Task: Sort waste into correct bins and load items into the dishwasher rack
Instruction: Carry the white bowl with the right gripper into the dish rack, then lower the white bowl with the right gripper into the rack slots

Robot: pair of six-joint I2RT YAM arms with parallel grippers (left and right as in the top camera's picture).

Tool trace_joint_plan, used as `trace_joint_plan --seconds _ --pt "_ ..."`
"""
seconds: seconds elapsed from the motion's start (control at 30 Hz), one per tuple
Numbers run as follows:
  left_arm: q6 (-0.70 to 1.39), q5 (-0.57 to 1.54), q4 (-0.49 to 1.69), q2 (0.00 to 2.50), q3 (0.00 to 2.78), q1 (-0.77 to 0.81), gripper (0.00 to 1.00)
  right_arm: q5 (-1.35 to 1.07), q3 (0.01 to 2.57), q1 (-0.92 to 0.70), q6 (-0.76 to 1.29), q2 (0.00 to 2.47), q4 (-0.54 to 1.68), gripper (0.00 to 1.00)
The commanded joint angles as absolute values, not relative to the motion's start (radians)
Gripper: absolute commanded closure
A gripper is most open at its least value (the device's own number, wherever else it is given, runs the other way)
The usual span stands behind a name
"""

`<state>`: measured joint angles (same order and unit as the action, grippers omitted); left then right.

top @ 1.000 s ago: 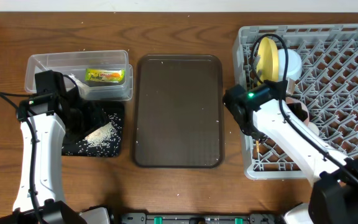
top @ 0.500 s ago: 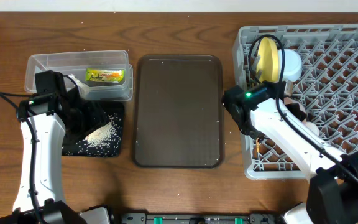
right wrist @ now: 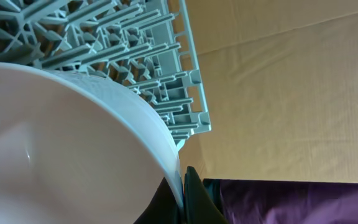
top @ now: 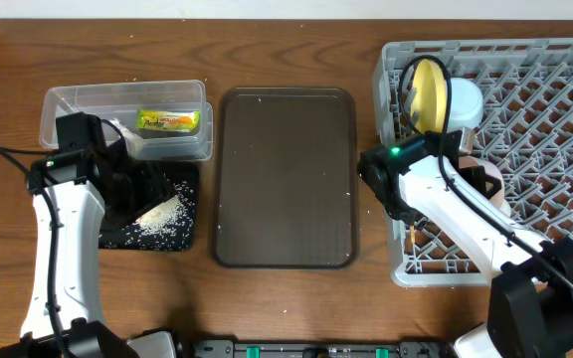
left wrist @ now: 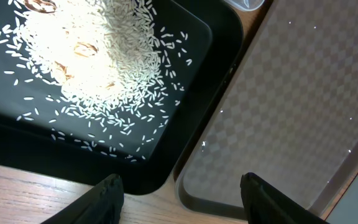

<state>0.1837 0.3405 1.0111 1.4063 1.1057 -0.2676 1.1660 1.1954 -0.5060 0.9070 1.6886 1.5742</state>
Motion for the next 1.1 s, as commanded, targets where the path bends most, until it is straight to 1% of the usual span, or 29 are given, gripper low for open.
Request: trace_joint_plan --seconds 0.0,0.1,0.53,0.6,0.67,0.7,0.83,1.0,1.07 --pt "0.182 0.339 1.014 1.404 1.110 -0.272 0.37 1.195 1.192 -0.499 0.915 1.694 1.555 0.99" --pt "0.182 0.339 1.014 1.404 1.110 -0.272 0.37 1.176 1.192 -0.499 0.881 1.695 1.525 0.99" --pt "0.182 0.339 1.014 1.404 1.110 -0.272 0.36 1.090 1.192 -0.522 0.883 1.748 1.485 0.98" --pt "0.182 0.339 1.014 1.404 1.110 -0.272 0.37 1.066 1.192 -0.542 0.883 1.748 1.479 0.94" --pt "0.182 0.339 1.014 1.404 1.110 -0.272 0.36 1.031 1.192 -0.564 0.882 1.748 1.480 0.83" --pt "0.182 0.339 1.014 1.404 1.110 -0.272 0.36 1.014 1.192 -0.572 0.882 1.748 1.480 0.81" --pt "0.182 0.339 1.013 1.404 1.110 -0.272 0.36 0.966 1.192 -0.594 0.882 1.748 1.480 0.76" --pt "0.182 0.339 1.013 1.404 1.110 -0.272 0.36 0.936 1.192 -0.598 0.883 1.748 1.480 0.74" --pt "0.182 0.339 1.013 1.404 1.110 -0.272 0.36 0.927 1.192 -0.598 0.882 1.748 1.480 0.72"
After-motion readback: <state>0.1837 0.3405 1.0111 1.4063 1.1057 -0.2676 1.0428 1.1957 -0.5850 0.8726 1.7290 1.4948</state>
